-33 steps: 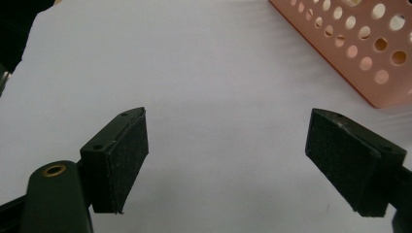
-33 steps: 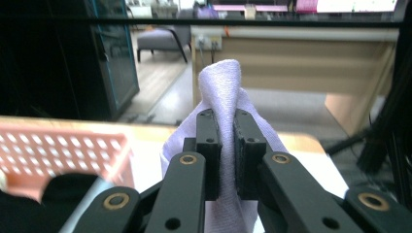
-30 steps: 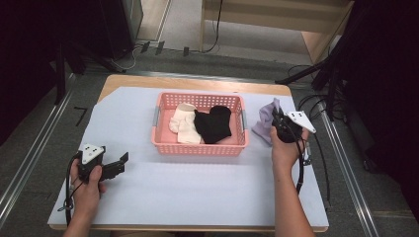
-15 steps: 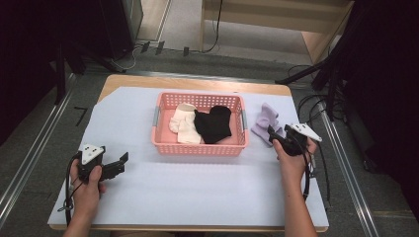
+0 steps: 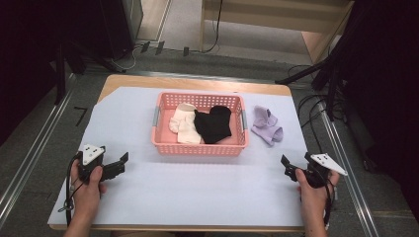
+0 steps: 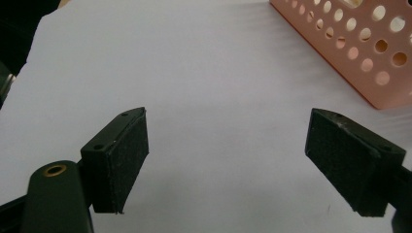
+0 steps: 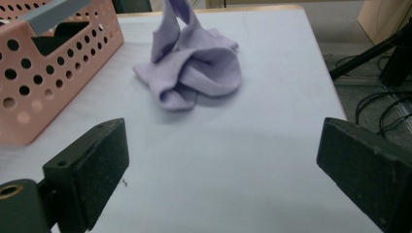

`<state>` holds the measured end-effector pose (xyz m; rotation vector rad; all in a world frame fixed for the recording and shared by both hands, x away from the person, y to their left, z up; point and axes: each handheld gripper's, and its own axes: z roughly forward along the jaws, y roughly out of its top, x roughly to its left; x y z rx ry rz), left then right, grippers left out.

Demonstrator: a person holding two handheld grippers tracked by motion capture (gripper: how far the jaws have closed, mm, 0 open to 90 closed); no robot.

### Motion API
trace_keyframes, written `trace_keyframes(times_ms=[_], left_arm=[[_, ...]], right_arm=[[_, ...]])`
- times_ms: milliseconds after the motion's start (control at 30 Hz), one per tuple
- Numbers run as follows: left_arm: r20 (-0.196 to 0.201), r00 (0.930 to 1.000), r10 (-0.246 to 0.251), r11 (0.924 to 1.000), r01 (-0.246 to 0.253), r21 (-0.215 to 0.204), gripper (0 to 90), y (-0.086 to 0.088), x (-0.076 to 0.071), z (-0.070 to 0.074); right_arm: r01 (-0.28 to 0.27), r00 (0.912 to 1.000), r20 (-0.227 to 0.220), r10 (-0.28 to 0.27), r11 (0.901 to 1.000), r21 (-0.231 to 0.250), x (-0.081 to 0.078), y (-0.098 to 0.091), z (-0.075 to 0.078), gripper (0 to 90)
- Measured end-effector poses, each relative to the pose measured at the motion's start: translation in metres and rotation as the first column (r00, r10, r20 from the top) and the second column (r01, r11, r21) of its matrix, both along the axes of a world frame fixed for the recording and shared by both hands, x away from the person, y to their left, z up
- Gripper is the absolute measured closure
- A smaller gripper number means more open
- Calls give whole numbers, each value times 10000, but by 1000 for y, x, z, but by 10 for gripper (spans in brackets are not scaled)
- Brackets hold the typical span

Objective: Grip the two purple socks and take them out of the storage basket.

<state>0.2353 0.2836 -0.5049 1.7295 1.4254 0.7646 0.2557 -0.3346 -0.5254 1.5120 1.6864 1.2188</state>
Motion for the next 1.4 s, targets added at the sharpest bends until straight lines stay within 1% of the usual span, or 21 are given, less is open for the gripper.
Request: trace_keyframes(times_ms=[33, 67, 100, 200, 233, 267, 333, 367, 467, 567, 633, 667, 733, 767, 833, 933, 1000, 1033, 1267, 1300, 1400], left_arm=[[-8, 10000, 22, 10000, -22, 18, 165, 0, 0, 0], [45, 10000, 25, 10000, -25, 18, 165, 0, 0, 0], [47, 10000, 20, 10000, -20, 32, 165, 0, 0, 0], [26, 10000, 29, 10000, -29, 11, 165, 0, 0, 0], [20, 10000, 24, 10000, -24, 13, 165, 0, 0, 0], [23, 10000, 26, 10000, -26, 7, 165, 0, 0, 0], [25, 10000, 30, 10000, -30, 8, 165, 0, 0, 0], [23, 10000, 31, 10000, -31, 8, 165, 0, 0, 0], [37, 10000, 50, 10000, -50, 3, 165, -1, 0, 0], [39, 10000, 11, 10000, -11, 36, 165, -1, 0, 0], [39, 10000, 8, 10000, -8, 39, 165, -1, 0, 0], [36, 10000, 15, 10000, -15, 33, 165, -1, 0, 0], [-3, 10000, 3, 10000, -3, 60, 165, 0, 0, 0], [23, 10000, 12, 10000, -12, 33, 165, 0, 0, 0], [13, 10000, -1, 10000, 1, 17, 165, 0, 0, 0], [42, 10000, 8, 10000, -8, 30, 165, -1, 0, 0], [-3, 10000, -10, 10000, 10, 50, 165, -1, 0, 0], [12, 10000, -1, 10000, 1, 53, 165, -1, 0, 0], [-69, 10000, -36, 9999, 37, 161, 166, -1, 0, 0], [-57, 10000, -33, 9999, 33, 155, 166, -1, 0, 0], [-46, 10000, -29, 9999, 30, 155, 166, -1, -1, 0]], right_arm=[[-20, 10000, -34, 20, 9998, 221, -6, -3, 0, 29], [-76, 10000, 32, 75, 9998, 200, -8, -5, 0, 21], [1, 10000, -59, -1, 9999, 146, -12, -7, 1, 21], [-162, 9999, -59, 162, 9999, -4, -21, -11, 0, 8], [-134, 9999, -108, 134, 9999, -38, -25, -13, 0, 7], [-178, 9998, -33, 177, 9998, -88, -29, -15, 0, 3], [-109, 9999, -105, 107, 9998, -135, -36, -18, 0, 1], [-140, 9999, -64, 140, 9998, -134, -39, -21, -1, 0], [2, 9999, -111, -1, 9999, 102, -48, -28, -1, 0], [-40, 10000, -26, 41, 9998, 216, -54, -34, -2, 0], [-84, 10000, 23, 84, 9997, 251, -55, -33, -3, 0], [-189, 9998, 58, 189, 9997, 134, -54, -32, -4, 0], [-394, 9992, -77, 394, 9992, -93, -54, -30, -4, 2], [-415, 9991, -47, 414, 9990, -182, -53, -29, -4, 6], [-282, 9996, -71, 281, 9993, -252, -54, -29, -4, 28], [-290, 9996, -66, 290, 9996, -32, -54, -30, -4, 32], [-311, 9995, 50, 310, 9995, 75, -54, -32, -5, 35], [-293, 9996, -39, 293, 9995, 143, -54, -32, -5, 35], [-355, 9993, -135, 354, 9994, -42, -53, -31, -5, 50], [-276, 9994, -205, 275, 9996, -15, -52, -31, -5, 53], [-149, 9996, -224, 148, 9999, -37, -52, -31, -5, 70]])
